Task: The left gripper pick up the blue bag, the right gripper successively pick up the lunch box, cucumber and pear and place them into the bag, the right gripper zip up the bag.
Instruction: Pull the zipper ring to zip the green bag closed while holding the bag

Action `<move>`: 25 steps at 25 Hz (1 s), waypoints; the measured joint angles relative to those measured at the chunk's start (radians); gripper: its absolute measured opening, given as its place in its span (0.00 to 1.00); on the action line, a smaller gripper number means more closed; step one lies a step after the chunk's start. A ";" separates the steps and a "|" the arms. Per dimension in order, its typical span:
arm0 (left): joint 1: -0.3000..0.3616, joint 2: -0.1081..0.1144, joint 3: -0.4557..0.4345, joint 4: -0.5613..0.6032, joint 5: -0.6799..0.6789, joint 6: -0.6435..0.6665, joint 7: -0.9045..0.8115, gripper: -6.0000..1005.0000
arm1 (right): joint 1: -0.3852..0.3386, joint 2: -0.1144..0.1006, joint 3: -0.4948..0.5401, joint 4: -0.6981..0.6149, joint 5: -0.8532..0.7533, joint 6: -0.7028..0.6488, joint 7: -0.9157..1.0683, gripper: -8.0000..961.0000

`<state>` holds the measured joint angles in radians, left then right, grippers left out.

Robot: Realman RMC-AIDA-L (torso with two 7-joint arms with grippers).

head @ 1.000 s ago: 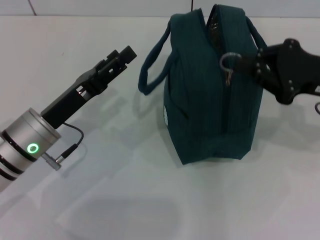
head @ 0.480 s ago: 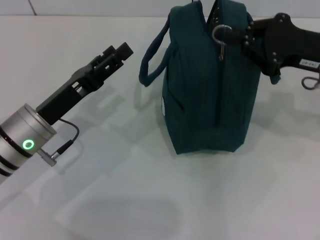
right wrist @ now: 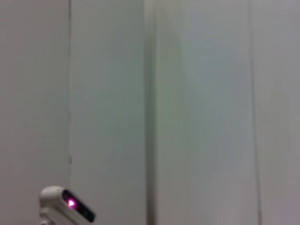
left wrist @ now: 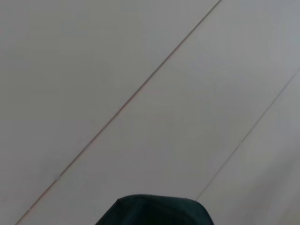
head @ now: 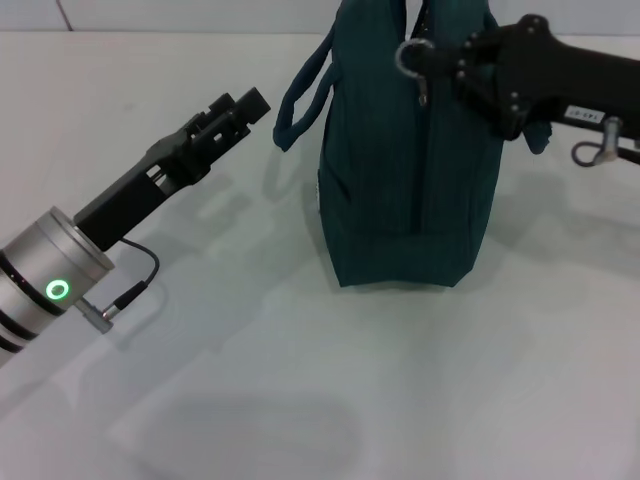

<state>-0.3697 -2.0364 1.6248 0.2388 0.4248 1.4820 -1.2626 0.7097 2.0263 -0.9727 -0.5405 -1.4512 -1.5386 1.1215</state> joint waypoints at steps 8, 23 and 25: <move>0.008 0.008 0.001 0.000 0.045 0.009 0.014 0.85 | 0.031 0.001 -0.114 0.021 0.081 0.011 -0.024 0.01; -0.002 0.008 -0.005 0.027 0.076 0.017 0.014 0.85 | 0.048 0.000 -0.128 0.050 0.108 0.025 -0.035 0.02; -0.006 0.008 -0.005 0.027 0.076 0.017 0.014 0.85 | 0.045 -0.002 -0.122 0.050 0.117 0.026 -0.037 0.02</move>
<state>-0.3756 -2.0282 1.6199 0.2660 0.5005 1.4986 -1.2489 0.7552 2.0246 -1.0946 -0.4904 -1.3345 -1.5126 1.0840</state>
